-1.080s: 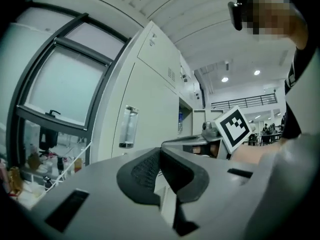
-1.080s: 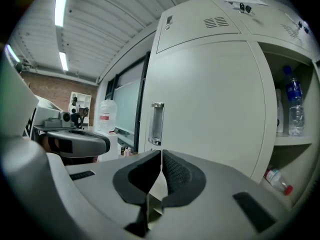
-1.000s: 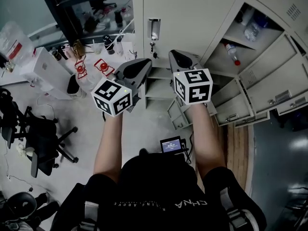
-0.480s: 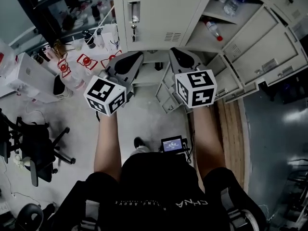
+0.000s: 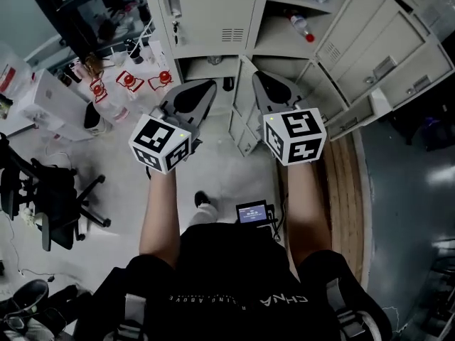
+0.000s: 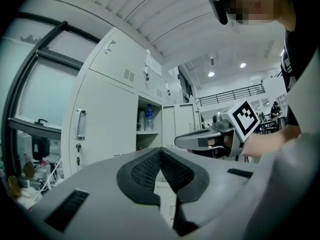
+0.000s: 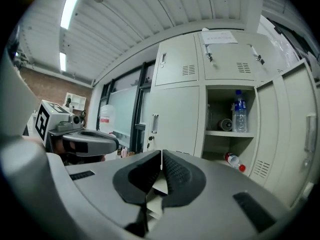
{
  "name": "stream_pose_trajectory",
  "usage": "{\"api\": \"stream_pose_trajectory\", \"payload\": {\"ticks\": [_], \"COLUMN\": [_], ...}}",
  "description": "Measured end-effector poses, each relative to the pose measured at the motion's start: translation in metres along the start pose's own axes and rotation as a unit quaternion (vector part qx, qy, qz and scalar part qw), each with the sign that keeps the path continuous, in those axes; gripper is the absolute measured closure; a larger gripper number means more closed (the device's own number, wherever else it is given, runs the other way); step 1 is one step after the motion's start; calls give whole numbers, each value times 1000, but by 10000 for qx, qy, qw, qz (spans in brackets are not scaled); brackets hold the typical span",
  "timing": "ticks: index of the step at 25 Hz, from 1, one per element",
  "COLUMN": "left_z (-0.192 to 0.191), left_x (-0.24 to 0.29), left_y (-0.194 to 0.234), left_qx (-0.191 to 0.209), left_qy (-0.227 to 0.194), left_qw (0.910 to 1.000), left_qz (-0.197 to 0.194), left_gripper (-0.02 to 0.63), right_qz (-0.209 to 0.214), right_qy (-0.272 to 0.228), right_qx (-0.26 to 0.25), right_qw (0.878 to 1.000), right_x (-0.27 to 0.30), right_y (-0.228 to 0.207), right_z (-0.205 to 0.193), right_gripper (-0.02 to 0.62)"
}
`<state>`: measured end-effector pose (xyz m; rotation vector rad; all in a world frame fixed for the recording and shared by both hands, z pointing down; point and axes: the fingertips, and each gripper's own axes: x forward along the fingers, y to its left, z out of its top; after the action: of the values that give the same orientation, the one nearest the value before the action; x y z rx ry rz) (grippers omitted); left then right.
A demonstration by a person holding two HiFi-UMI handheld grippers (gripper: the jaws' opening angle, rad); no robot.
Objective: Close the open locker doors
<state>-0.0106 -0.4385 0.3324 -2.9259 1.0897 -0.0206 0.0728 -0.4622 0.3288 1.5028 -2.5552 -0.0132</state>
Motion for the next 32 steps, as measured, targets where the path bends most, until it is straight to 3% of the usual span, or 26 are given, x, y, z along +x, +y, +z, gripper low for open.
{"api": "stream_pose_trajectory", "payload": {"ticks": [5,10,15,24,32], "left_z": [-12,-28,-20,-3,5], "left_x": [3,-40,-63,-99,-142], "left_y": [-68,-95,-109,-98,-73], "left_qx": [65,217,122,114,-95], "left_qy": [266,626,516,217,-41], "left_qw": [9995,9957,9958,9964,9963], "left_qz": [143,641,748,808,853], "left_gripper": [586,586,586,586,584], "right_qz": [18,245,272,55,-100], "right_qy": [-90,-128,-219,-234,-172], "right_qx": [187,416,309,367,93], "right_qw": [9998,9988,9989,9990,9998], "right_x": [-62,-91,-117,-129,-128], "right_y": [-27,-3,21,58,100], "right_z": [-17,-35,-27,-16,4], "right_gripper": [561,561,561,561,561]}}
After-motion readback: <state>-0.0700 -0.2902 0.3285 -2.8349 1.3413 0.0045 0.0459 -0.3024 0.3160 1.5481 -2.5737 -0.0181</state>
